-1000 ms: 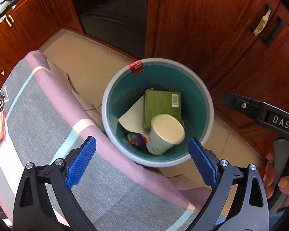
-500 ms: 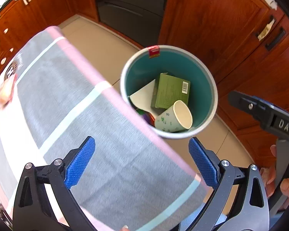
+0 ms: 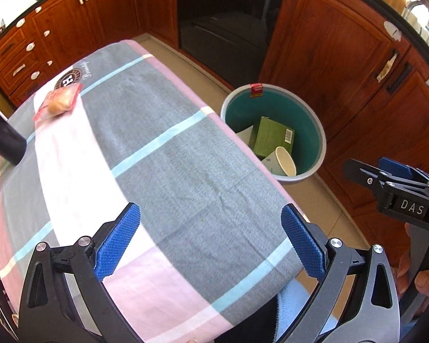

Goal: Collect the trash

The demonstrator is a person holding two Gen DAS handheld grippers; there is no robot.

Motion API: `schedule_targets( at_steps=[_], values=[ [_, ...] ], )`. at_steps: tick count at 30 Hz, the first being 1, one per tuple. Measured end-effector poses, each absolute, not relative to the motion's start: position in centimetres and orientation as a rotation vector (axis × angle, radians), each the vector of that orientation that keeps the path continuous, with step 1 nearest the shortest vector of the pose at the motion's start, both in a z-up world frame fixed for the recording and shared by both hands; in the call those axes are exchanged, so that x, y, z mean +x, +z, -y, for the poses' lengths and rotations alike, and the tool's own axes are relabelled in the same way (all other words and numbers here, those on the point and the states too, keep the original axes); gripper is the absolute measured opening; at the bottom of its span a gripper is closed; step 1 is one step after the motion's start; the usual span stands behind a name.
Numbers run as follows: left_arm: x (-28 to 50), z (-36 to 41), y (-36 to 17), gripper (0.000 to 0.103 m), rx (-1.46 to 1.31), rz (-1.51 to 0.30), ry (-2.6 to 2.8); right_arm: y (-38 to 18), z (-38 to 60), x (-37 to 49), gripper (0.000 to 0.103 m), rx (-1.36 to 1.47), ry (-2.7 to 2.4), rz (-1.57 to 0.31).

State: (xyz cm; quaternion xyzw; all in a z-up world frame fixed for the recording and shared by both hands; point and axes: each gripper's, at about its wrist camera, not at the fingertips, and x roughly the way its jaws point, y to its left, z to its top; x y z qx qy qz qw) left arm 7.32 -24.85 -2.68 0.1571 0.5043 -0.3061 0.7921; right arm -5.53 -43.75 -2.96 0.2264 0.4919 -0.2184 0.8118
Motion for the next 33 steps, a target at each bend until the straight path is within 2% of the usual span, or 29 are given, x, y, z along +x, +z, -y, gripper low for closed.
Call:
schedule_targets(
  at_steps=[12,33],
  values=[
    [5.0,20.5,-2.6,0.099,0.297,-1.067,-0.608,-3.4,41.8,-7.6,0.096,0.468,-0.476,-1.066],
    [4.8,20.2,-3.5,0.099,0.294,-1.067,-0.609,-5.0,41.0,-7.0,0.096,0.46,-0.455,-1.126]
  ],
)
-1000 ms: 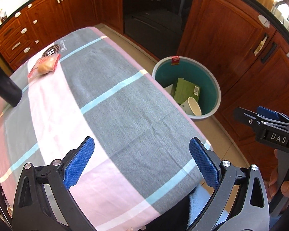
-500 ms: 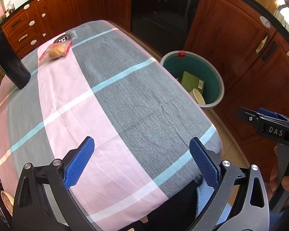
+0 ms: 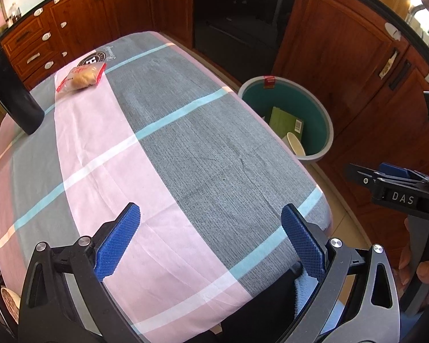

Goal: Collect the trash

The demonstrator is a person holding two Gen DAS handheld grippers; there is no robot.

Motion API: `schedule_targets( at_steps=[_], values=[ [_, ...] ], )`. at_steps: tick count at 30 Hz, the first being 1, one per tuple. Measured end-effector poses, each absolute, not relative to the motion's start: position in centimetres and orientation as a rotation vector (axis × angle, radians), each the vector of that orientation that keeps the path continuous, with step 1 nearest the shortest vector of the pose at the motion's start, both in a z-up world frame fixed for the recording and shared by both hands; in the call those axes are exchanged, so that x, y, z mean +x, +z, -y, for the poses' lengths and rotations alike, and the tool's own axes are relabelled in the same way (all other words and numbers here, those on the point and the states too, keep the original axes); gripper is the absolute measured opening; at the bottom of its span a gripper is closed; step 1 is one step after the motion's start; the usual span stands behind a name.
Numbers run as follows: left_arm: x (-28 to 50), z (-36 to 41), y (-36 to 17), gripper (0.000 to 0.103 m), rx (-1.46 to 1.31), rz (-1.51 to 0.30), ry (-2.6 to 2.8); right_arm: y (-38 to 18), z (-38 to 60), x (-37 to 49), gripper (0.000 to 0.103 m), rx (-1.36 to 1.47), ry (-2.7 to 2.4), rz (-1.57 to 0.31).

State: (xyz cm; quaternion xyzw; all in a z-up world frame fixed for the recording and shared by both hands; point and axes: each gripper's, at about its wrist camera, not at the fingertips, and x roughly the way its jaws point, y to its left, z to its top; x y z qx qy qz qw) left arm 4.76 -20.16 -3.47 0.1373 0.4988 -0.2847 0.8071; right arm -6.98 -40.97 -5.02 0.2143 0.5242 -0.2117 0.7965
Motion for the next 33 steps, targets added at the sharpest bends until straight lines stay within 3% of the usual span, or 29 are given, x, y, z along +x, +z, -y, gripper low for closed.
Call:
schedule_targets(
  at_steps=[33],
  values=[
    [4.8,20.7,-4.0,0.099,0.32,-1.079,-0.59,-6.2,41.0,-6.1,0.096,0.468,-0.449,-1.162]
  ],
)
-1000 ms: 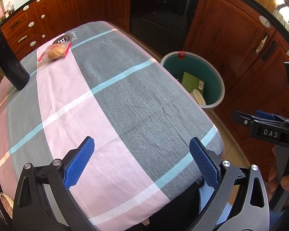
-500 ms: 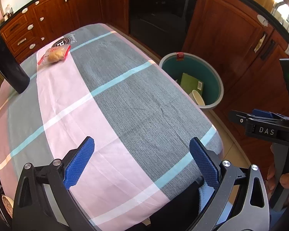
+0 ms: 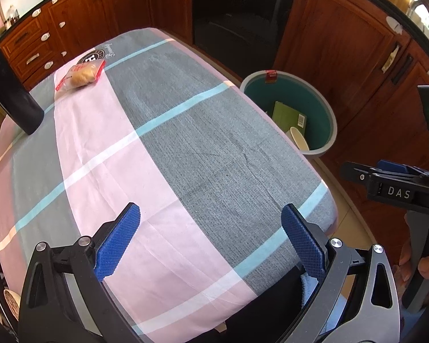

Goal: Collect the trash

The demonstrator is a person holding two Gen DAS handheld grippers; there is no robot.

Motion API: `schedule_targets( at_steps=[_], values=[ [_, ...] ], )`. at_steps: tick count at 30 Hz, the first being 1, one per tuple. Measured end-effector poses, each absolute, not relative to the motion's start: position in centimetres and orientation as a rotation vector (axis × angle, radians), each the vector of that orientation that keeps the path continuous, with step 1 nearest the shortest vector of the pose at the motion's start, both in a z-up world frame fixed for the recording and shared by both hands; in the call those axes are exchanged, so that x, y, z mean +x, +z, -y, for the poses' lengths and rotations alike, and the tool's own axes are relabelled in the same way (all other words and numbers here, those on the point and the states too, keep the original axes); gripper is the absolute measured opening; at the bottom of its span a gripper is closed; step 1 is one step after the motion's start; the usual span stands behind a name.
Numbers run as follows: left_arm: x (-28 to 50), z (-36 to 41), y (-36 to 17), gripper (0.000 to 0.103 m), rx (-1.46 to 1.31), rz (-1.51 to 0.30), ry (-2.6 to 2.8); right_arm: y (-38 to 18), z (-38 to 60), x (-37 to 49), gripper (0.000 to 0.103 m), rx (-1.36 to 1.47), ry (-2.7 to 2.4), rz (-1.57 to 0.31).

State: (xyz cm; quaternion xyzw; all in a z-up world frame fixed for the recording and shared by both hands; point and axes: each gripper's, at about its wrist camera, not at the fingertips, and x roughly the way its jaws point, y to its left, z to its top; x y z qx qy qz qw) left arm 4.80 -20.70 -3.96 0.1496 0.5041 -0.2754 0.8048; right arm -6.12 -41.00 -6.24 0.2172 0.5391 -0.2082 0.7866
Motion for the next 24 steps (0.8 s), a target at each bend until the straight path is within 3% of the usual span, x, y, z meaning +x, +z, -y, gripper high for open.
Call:
schedule_targets(
  at_steps=[24],
  values=[
    [5.01,20.8,-4.42,0.099,0.316,-1.109,-0.617,-6.49,41.3,-5.98,0.096,0.468,-0.451,-1.169]
  ],
)
